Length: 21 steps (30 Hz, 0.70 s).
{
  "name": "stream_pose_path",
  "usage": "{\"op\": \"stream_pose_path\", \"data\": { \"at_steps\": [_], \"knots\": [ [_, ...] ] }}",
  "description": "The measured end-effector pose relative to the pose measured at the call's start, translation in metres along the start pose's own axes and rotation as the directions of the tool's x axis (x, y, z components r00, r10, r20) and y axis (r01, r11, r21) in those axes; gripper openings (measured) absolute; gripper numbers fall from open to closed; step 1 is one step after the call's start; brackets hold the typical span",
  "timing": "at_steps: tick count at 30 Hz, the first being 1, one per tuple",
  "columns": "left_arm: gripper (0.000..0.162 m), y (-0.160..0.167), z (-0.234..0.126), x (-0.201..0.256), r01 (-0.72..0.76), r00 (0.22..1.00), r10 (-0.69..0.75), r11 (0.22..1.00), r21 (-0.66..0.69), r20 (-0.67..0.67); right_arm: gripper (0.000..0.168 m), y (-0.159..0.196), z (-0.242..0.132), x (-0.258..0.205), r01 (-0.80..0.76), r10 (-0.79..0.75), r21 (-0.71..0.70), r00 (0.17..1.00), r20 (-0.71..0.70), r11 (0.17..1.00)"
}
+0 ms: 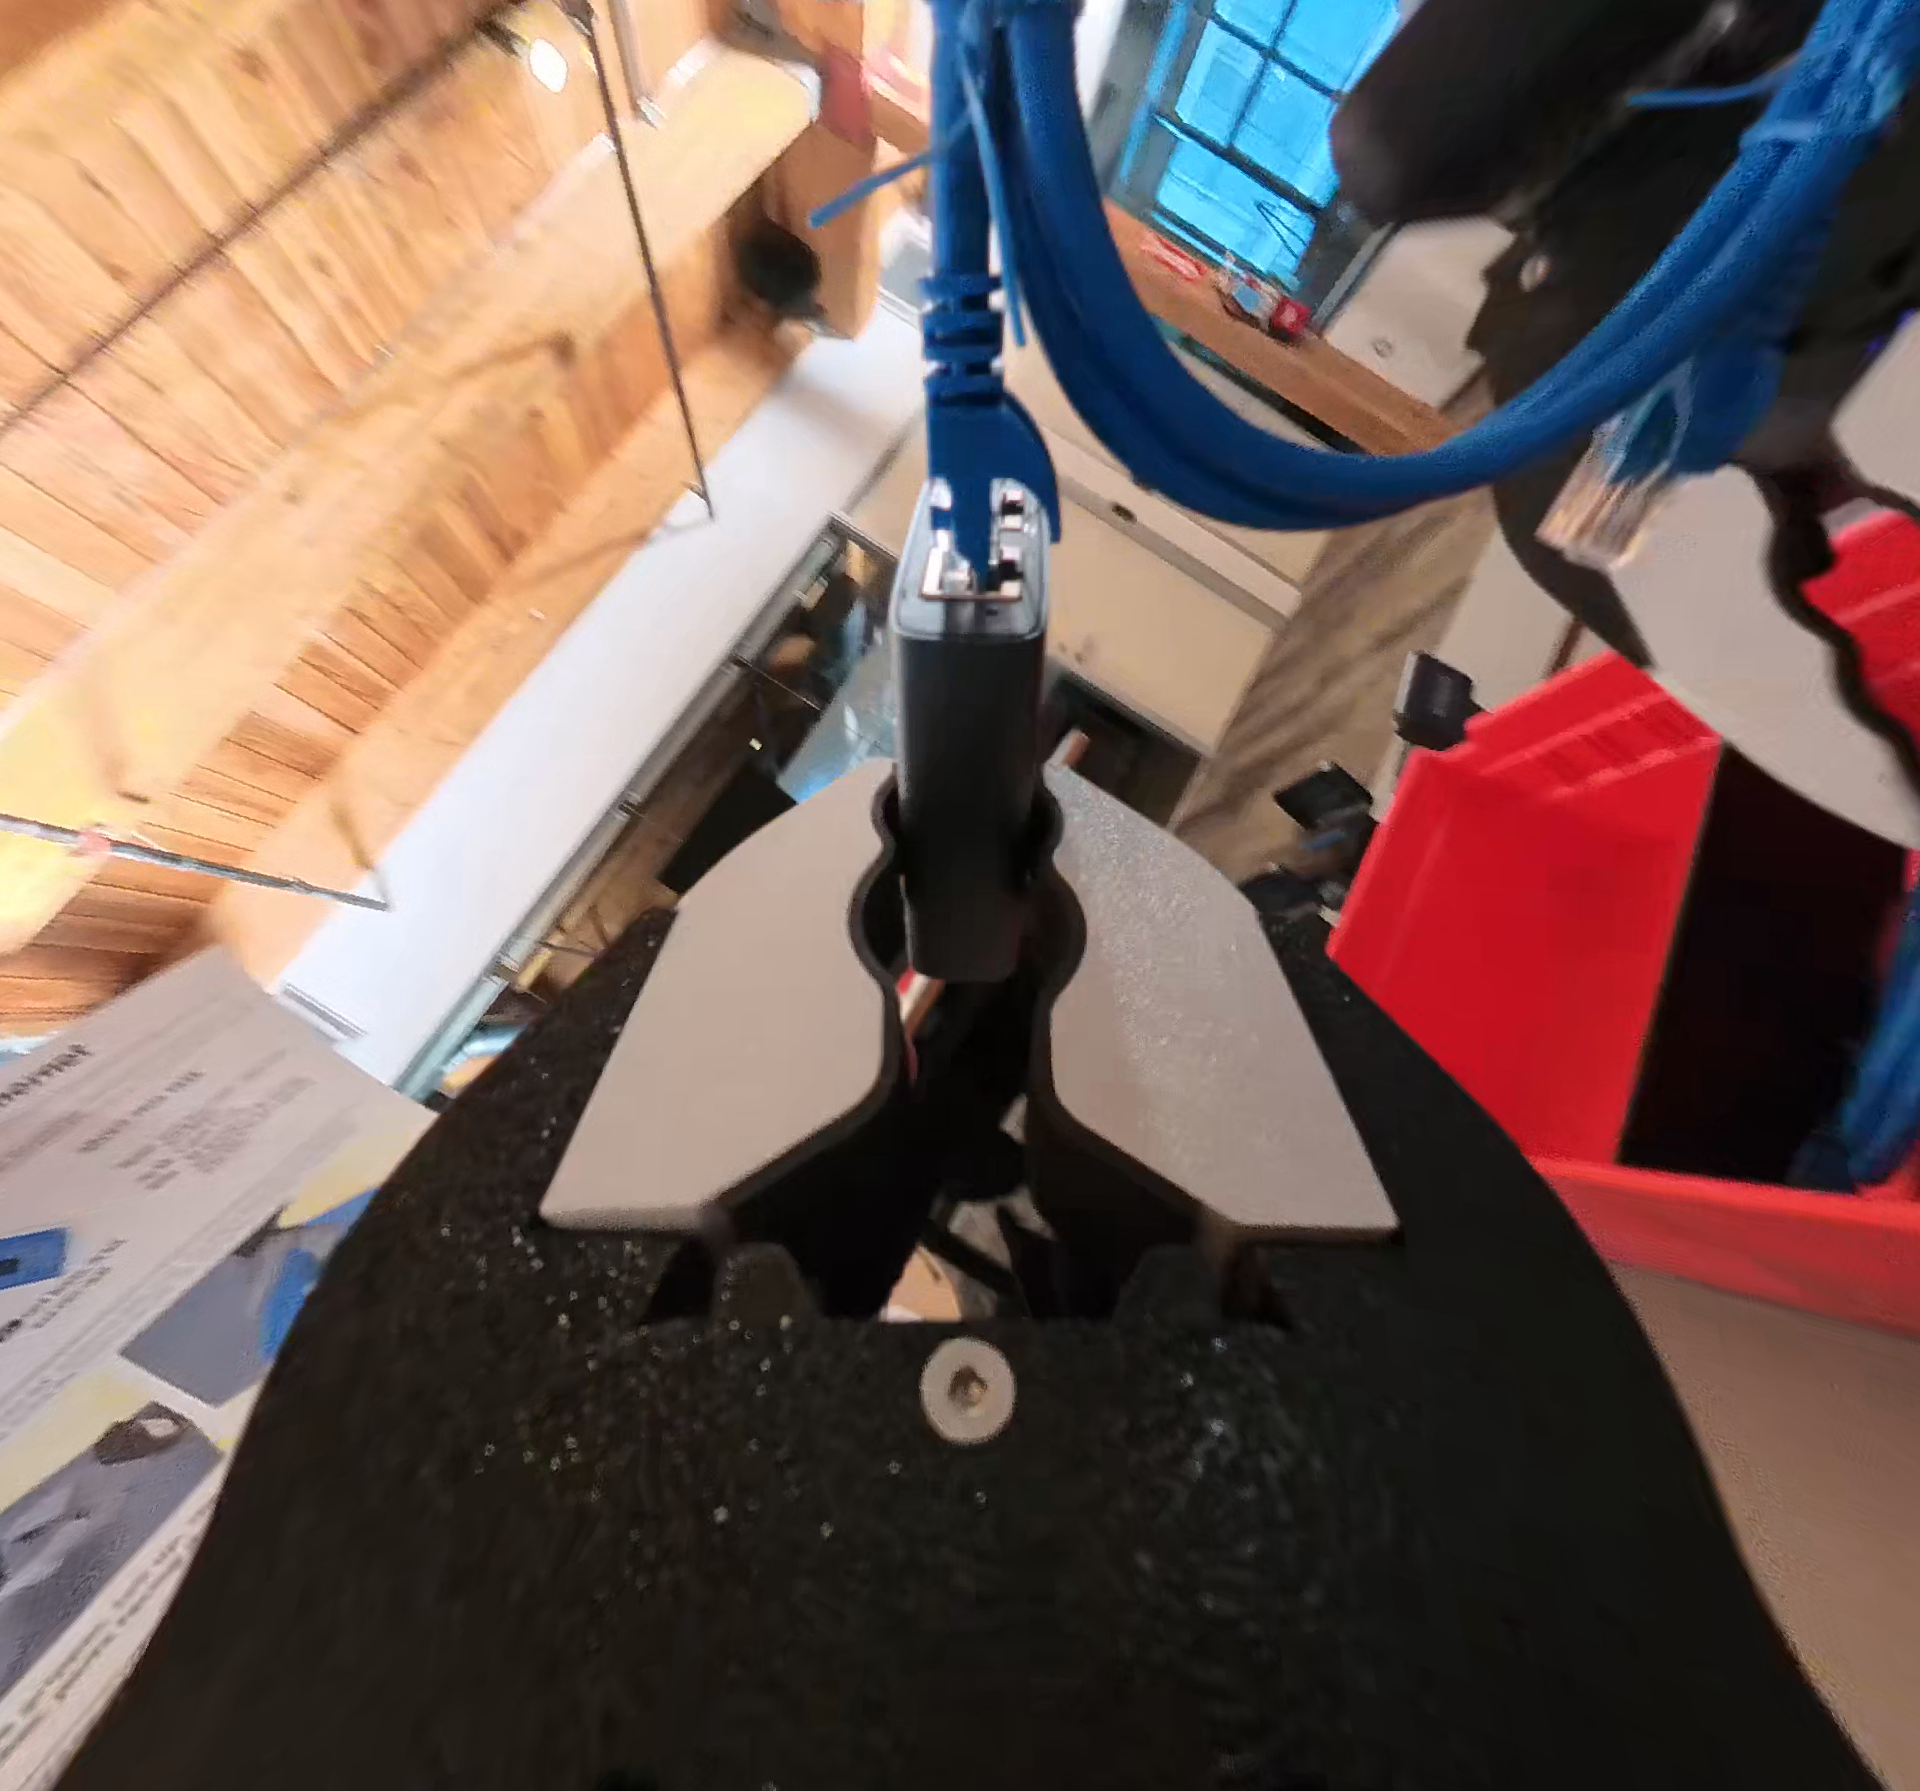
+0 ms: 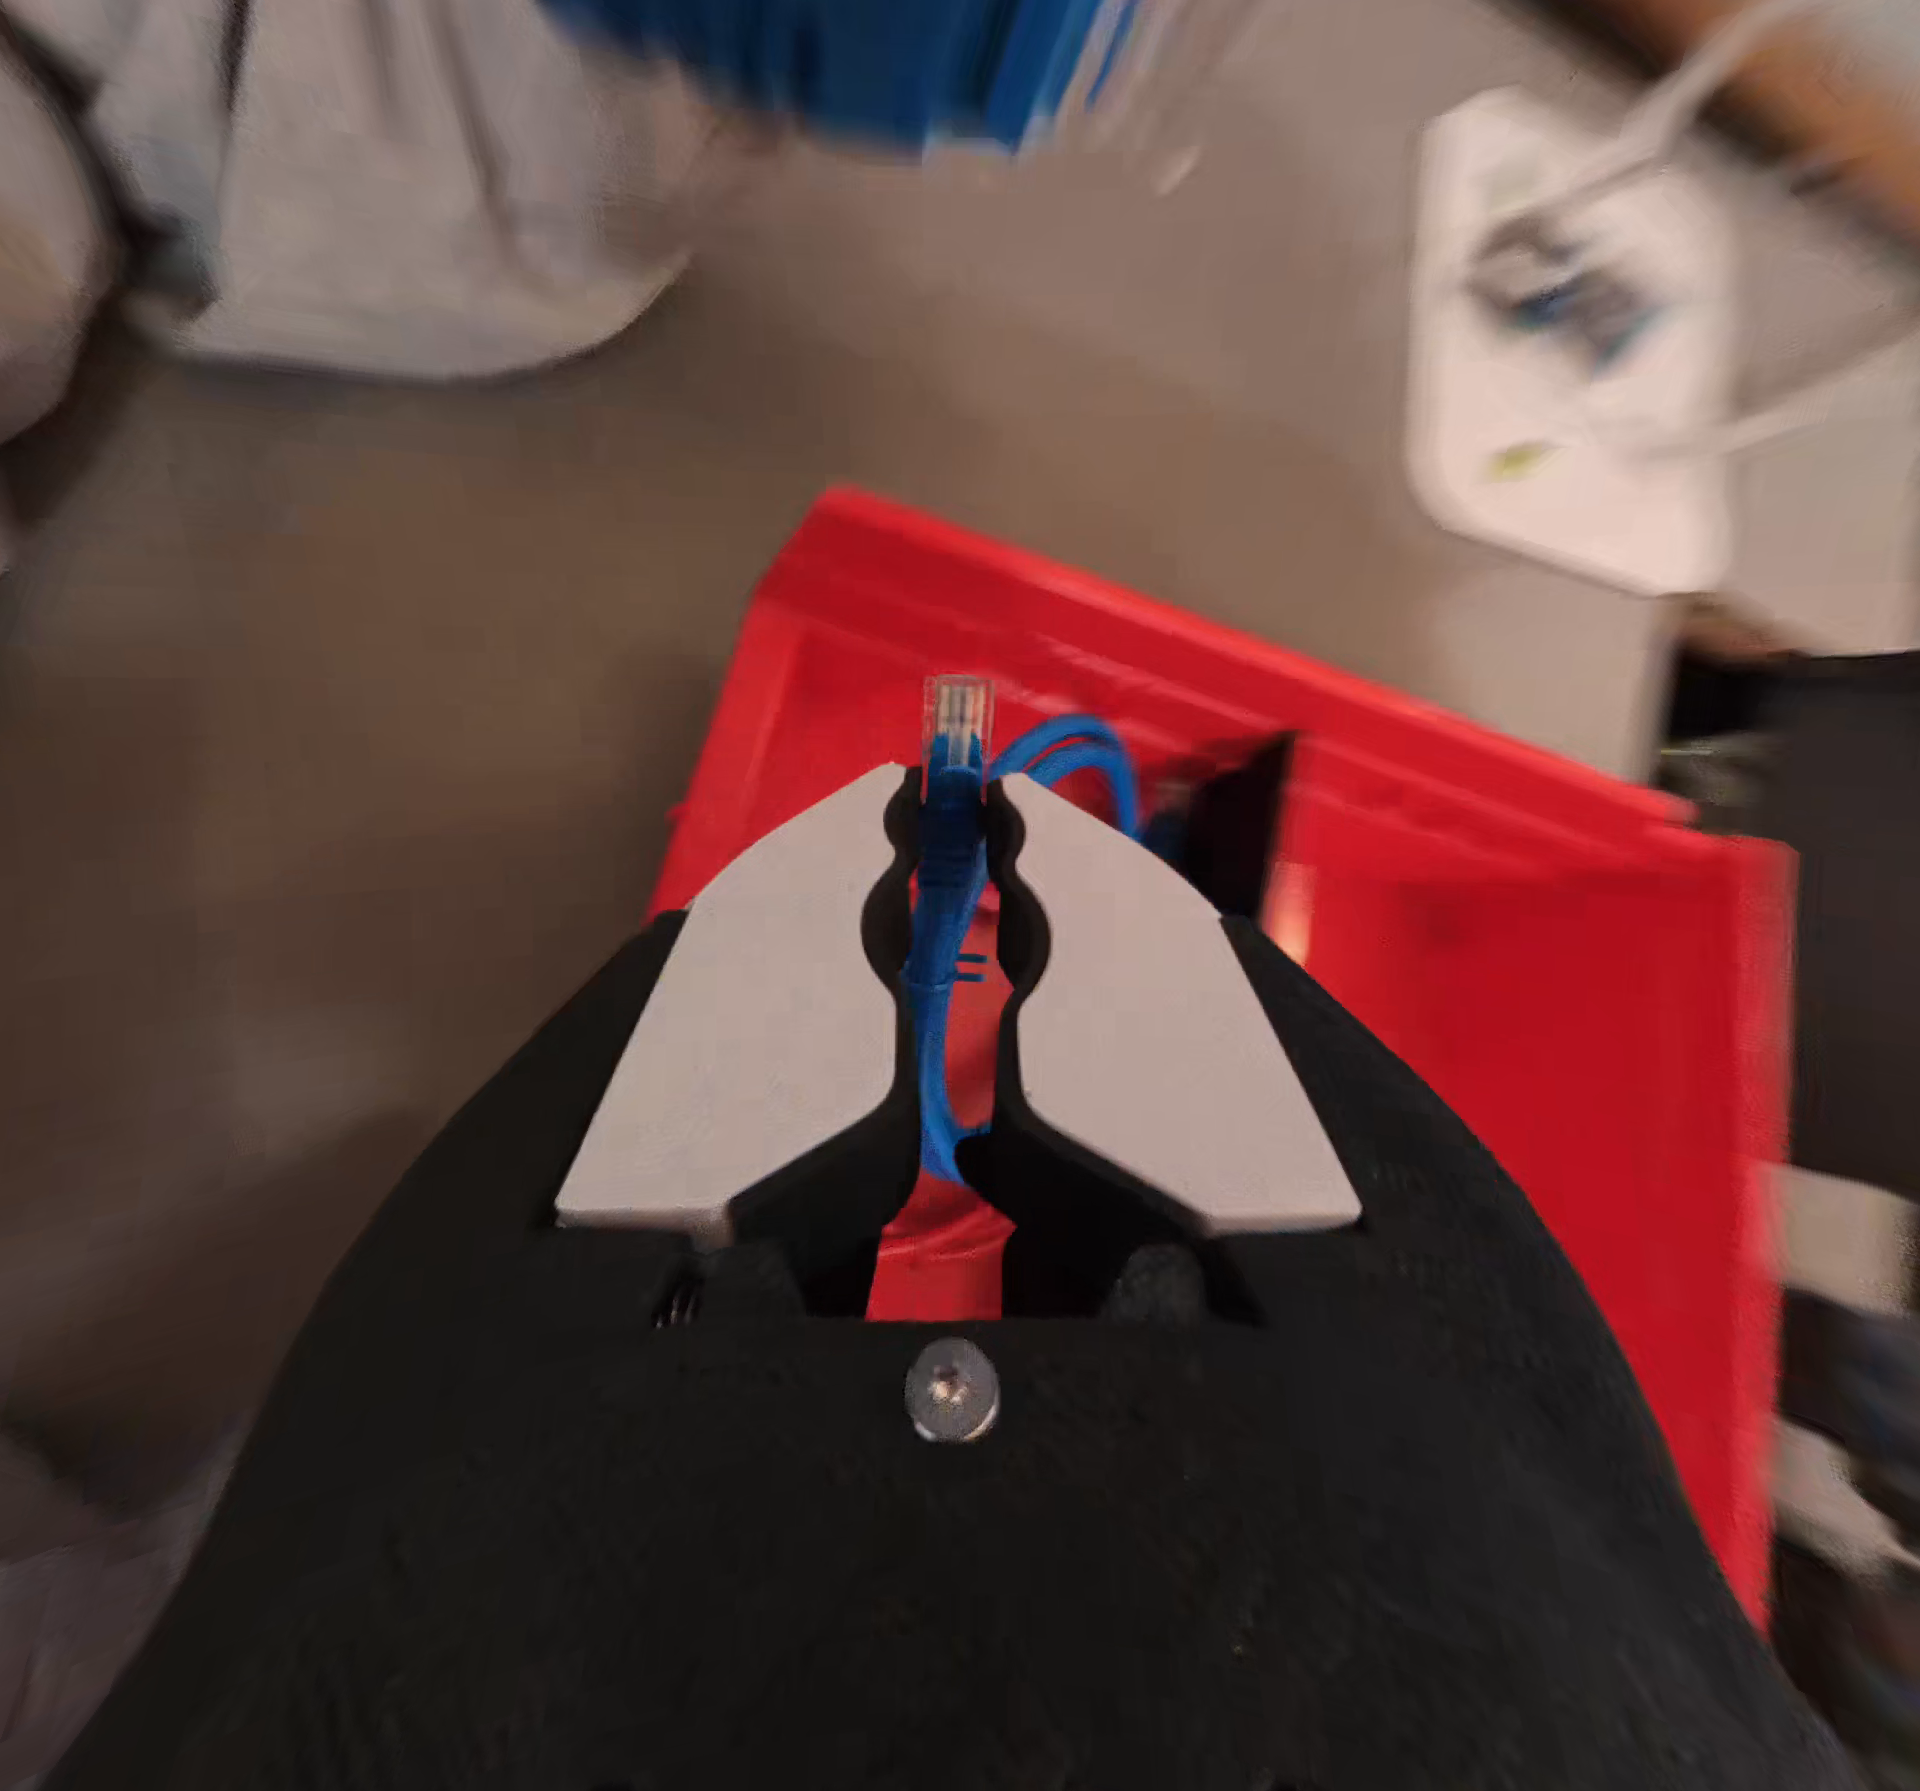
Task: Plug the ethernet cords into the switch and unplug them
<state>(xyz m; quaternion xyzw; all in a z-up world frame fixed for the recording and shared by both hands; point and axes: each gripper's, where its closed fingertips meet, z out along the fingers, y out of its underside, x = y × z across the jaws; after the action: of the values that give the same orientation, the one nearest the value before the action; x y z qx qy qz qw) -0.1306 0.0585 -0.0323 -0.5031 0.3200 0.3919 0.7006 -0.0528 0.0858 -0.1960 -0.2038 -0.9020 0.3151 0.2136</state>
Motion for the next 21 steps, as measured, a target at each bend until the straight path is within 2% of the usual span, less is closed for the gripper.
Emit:
{"op": "stream_pose_path", "data": {
  "at_steps": [1, 3, 6, 10, 13, 16, 21],
  "knots": [
    [0.02, -0.004, 0.001, 0.0, -0.004, 1.0, 0.004, 1.0, 0.024, 0.015, 0.011, -0.011, -0.015, 0.011, 0.003, 0.003, 0.061, 0.994, -0.111, 0.998],
    [0.02, -0.008, 0.006, 0.003, 0.016, 1.0, -0.017, 0.998, 0.059, 0.012, 0.01, -0.034, -0.049, 0.029, 0.026, 0.035, 0.189, 0.949, -0.314, 0.982],
    [0.02, -0.02, 0.011, 0.006, 0.107, 0.994, -0.108, 0.981, 0.164, -0.001, 0.011, -0.063, -0.1, 0.043, 0.111, 0.113, 0.354, 0.825, -0.554, 0.929],
    [0.02, -0.033, 0.014, 0.008, 0.261, 0.965, -0.255, 0.928, 0.267, -0.058, 0.01, -0.075, -0.136, 0.053, 0.237, 0.062, 0.26, 0.617, -0.784, 0.936],
    [0.02, -0.031, 0.02, 0.01, 0.242, 0.97, -0.24, 0.942, 0.231, -0.039, 0.011, -0.082, -0.141, 0.048, 0.296, -0.014, 0.174, 0.539, -0.842, 0.939],
    [0.02, -0.027, 0.026, 0.012, 0.147, 0.989, -0.151, 0.976, 0.161, 0.012, 0.011, -0.082, -0.141, 0.048, 0.317, -0.074, 0.097, 0.487, -0.87, 0.943],
    [0.02, -0.023, 0.035, 0.022, -0.02, 0.999, 0.02, 1.0, 0.021, 0.026, 0.011, -0.079, -0.142, 0.05, 0.315, -0.084, 0.081, 0.476, -0.875, 0.946]
  ]
}}
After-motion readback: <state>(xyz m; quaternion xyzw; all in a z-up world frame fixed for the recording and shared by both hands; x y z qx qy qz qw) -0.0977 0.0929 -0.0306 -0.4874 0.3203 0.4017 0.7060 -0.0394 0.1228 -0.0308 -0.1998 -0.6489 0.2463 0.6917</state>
